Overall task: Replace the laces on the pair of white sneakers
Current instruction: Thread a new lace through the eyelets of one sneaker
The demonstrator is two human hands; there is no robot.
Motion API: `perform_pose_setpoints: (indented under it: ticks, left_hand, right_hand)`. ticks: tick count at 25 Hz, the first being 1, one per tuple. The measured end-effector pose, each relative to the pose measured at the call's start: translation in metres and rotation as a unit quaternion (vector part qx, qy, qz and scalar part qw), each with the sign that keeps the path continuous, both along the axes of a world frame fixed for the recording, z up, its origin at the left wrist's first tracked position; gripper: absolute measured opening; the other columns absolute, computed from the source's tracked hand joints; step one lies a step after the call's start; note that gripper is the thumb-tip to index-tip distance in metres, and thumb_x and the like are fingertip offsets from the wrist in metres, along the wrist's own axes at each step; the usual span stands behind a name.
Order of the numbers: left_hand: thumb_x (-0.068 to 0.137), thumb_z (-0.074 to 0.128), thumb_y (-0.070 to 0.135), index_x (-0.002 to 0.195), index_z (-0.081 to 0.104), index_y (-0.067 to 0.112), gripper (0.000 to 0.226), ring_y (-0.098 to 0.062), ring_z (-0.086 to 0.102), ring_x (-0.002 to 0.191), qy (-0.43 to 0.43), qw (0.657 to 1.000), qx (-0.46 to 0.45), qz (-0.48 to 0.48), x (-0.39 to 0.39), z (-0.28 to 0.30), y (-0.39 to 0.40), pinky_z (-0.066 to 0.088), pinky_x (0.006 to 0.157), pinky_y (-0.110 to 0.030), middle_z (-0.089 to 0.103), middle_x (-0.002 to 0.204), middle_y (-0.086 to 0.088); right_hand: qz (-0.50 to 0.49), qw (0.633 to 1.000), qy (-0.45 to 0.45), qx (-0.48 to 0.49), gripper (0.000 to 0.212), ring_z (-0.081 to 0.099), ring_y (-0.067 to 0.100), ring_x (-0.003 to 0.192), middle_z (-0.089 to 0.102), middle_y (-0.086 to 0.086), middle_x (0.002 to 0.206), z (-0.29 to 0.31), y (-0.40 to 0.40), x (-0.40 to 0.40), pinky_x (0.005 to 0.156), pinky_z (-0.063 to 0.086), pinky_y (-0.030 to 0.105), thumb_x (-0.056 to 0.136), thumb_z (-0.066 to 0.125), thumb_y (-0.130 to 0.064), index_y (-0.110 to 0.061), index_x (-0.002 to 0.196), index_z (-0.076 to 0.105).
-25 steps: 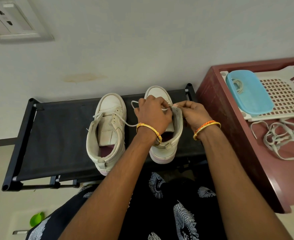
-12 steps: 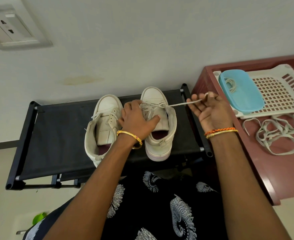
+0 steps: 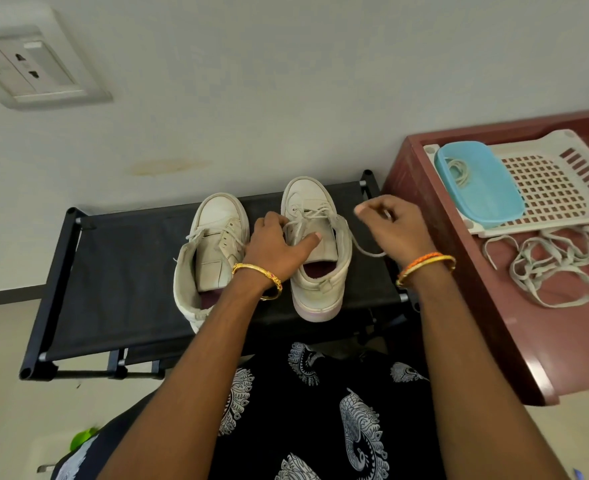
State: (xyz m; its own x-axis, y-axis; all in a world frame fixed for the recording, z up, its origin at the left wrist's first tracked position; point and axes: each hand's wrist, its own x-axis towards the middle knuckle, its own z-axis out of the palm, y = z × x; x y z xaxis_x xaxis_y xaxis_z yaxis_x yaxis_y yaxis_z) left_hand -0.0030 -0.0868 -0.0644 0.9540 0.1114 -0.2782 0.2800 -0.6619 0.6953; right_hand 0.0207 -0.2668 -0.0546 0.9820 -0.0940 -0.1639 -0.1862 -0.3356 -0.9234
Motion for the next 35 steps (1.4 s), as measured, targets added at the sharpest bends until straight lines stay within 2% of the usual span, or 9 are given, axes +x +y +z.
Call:
perform_pose_setpoints:
  ticks: [4, 9, 14, 17, 21, 23, 25, 29, 35]
  left_hand:
    - [0.08, 0.067, 0.045, 0.112, 0.043, 0.015, 0.05, -0.016, 0.049, 0.095, 0.012, 0.999, -0.038, 0.036, 0.004, -0.001, 0.0, 0.039, 0.073, -0.025, 0.05, 0.116, -0.005]
    - [0.082, 0.064, 0.038, 0.112, 0.041, 0.013, 0.045, -0.016, 0.05, 0.091, 0.022, 0.998, -0.037, 0.04, 0.006, -0.004, -0.003, 0.038, 0.067, -0.024, 0.05, 0.112, -0.006]
    - [0.083, 0.062, 0.036, 0.101, 0.04, 0.013, 0.036, -0.007, 0.041, 0.069, 0.009, 0.999, -0.021, 0.048, 0.005, -0.004, -0.003, 0.029, 0.052, -0.02, 0.046, 0.096, -0.004]
    - [0.084, 0.061, 0.037, 0.105, 0.041, 0.012, 0.038, -0.01, 0.044, 0.073, 0.011, 0.998, -0.02, 0.051, 0.005, -0.004, -0.004, 0.03, 0.052, -0.02, 0.047, 0.095, -0.003]
    - [0.084, 0.062, 0.038, 0.11, 0.044, 0.008, 0.044, -0.012, 0.045, 0.076, 0.012, 0.998, -0.014, 0.058, 0.004, -0.004, -0.005, 0.03, 0.051, -0.019, 0.047, 0.093, -0.003]
    - [0.082, 0.063, 0.044, 0.109, 0.045, 0.008, 0.048, -0.012, 0.045, 0.075, 0.011, 0.998, -0.014, 0.063, 0.005, -0.004, -0.006, 0.031, 0.052, -0.02, 0.047, 0.095, -0.003]
    - [0.08, 0.057, 0.06, 0.108, 0.048, 0.007, 0.06, -0.018, 0.05, 0.079, 0.015, 0.997, -0.025, 0.07, 0.005, -0.003, -0.008, 0.034, 0.056, -0.023, 0.051, 0.101, -0.009]
    - [0.087, 0.035, 0.069, 0.087, 0.056, 0.007, 0.065, -0.029, 0.053, 0.084, 0.019, 0.987, -0.099, 0.127, 0.01, -0.001, -0.014, 0.037, 0.072, -0.032, 0.055, 0.106, -0.019]
    - [0.093, 0.052, 0.023, 0.059, 0.04, 0.014, 0.037, -0.012, 0.037, 0.06, 0.005, 0.954, -0.206, 0.218, 0.02, -0.003, -0.013, 0.032, 0.058, -0.027, 0.042, 0.063, 0.0]
  right_hand:
    - [0.087, 0.994, 0.021, -0.068, 0.012, 0.059, 0.01, 0.083, 0.065, -0.002, 0.086, -0.016, 0.018, 0.009, 0.078, 0.049, 0.025, 0.092, 0.059, -0.021, -0.015, 0.096, 0.068]
    - [0.072, 0.995, -0.005, -0.075, 0.006, 0.054, 0.008, 0.072, 0.058, -0.005, 0.074, -0.017, 0.019, 0.014, 0.074, 0.049, 0.025, 0.09, 0.061, -0.014, -0.013, 0.086, 0.066]
    - [-0.009, 0.99, -0.016, 0.137, 0.021, 0.062, 0.011, 0.086, 0.066, -0.001, 0.084, 0.002, 0.012, 0.014, 0.075, 0.047, 0.02, 0.091, 0.057, -0.009, -0.022, 0.075, 0.063]
    - [-0.028, 0.942, 0.005, 0.334, 0.02, 0.068, 0.019, 0.095, 0.072, -0.001, 0.086, 0.015, 0.003, 0.013, 0.086, 0.051, 0.032, 0.095, 0.049, -0.009, -0.018, 0.078, 0.056]
    - [-0.034, 0.87, 0.025, 0.492, 0.021, 0.067, 0.02, 0.073, 0.063, -0.002, 0.063, 0.024, -0.006, 0.009, 0.081, 0.055, 0.034, 0.096, 0.04, -0.008, -0.013, 0.078, 0.049]
    - [-0.063, 0.883, 0.042, 0.462, 0.024, 0.056, 0.014, 0.053, 0.052, -0.003, 0.052, 0.023, -0.003, 0.012, 0.067, 0.054, 0.029, 0.095, 0.039, -0.01, -0.012, 0.073, 0.048]
    - [-0.113, 0.942, 0.062, 0.311, 0.028, 0.045, 0.011, 0.044, 0.048, -0.003, 0.049, 0.019, 0.002, 0.017, 0.055, 0.046, 0.026, 0.095, 0.042, -0.015, -0.012, 0.068, 0.051]
    - [-0.012, 0.997, 0.058, -0.045, 0.024, 0.051, 0.008, 0.065, 0.057, -0.004, 0.069, 0.003, 0.014, 0.014, 0.062, 0.04, 0.024, 0.09, 0.058, -0.037, -0.015, 0.08, 0.063]
    - [0.045, 0.994, 0.057, -0.084, 0.021, 0.056, 0.016, 0.069, 0.058, -0.001, 0.068, -0.012, 0.025, 0.019, 0.072, 0.051, 0.034, 0.089, 0.063, -0.026, -0.02, 0.069, 0.057]
